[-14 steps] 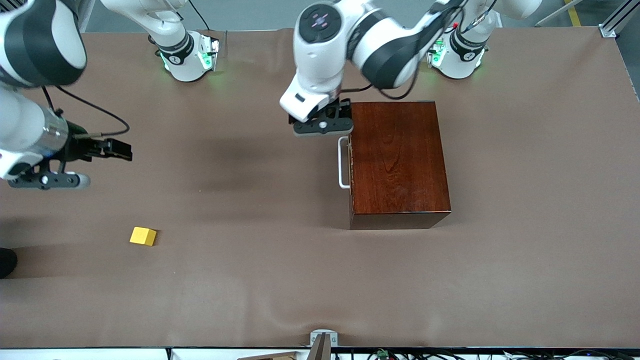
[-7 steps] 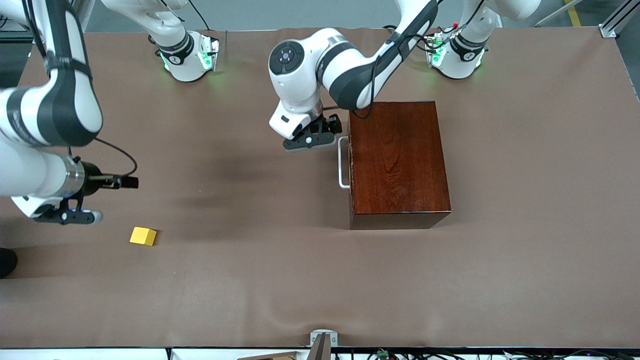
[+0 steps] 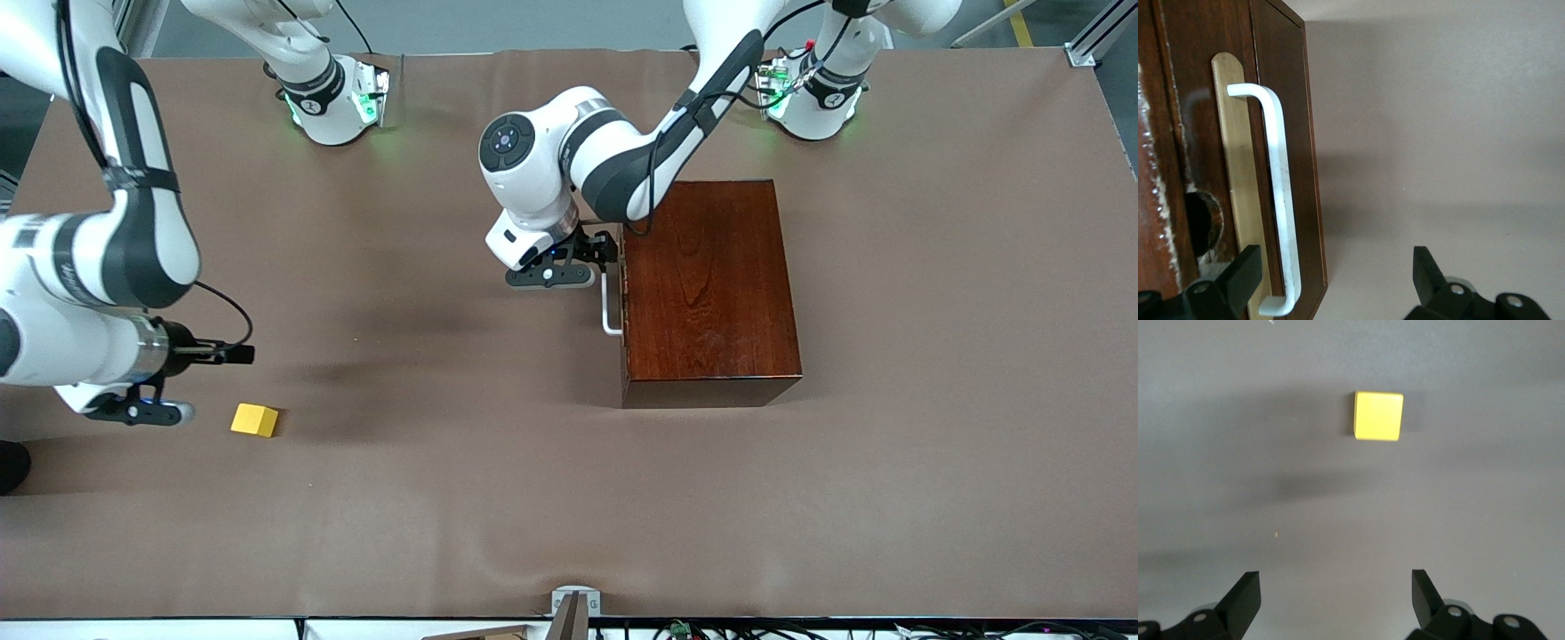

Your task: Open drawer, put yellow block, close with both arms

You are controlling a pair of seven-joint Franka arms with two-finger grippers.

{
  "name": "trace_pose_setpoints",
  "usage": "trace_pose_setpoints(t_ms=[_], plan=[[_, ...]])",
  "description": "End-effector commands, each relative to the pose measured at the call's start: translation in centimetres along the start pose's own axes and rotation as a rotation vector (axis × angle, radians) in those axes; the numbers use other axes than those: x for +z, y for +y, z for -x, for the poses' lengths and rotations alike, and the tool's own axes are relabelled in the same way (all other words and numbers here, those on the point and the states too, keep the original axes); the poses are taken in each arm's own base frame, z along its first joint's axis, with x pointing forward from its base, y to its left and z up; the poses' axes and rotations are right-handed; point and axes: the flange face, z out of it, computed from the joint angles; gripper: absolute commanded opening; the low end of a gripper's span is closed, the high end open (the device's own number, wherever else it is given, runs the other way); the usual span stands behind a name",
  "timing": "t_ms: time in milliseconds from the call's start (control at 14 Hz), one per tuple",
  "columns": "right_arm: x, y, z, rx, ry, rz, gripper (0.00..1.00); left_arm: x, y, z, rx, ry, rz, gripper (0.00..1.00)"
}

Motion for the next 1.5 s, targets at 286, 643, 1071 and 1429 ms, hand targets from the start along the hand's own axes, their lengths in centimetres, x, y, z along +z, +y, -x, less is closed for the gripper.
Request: trace_pose_setpoints(t_ms=[286,643,1071,1429], plan=[[4.6,-0.1,0.0,0.046,0.08,0.002,1.0,2.1,0.5,-0.4,0.031,0.025,-0.07,1.0],[7.4,0.8,-2.0,0.048,0.165,-0.005,1.0,3.5,0.8,-0.5,0.031,0.021,-0.08,1.0],[10.2,2.6,-4.8,0.074,0.186,-0.014,1.0,3.4,1.4,-0.8,0.03,0.049,-0.039,1.0],[12.3,4.6,-6.5,0.105,0.174,-0.019,1.0,3.4,2.0,-0.9,0.031,0.065,0.0,1.0]])
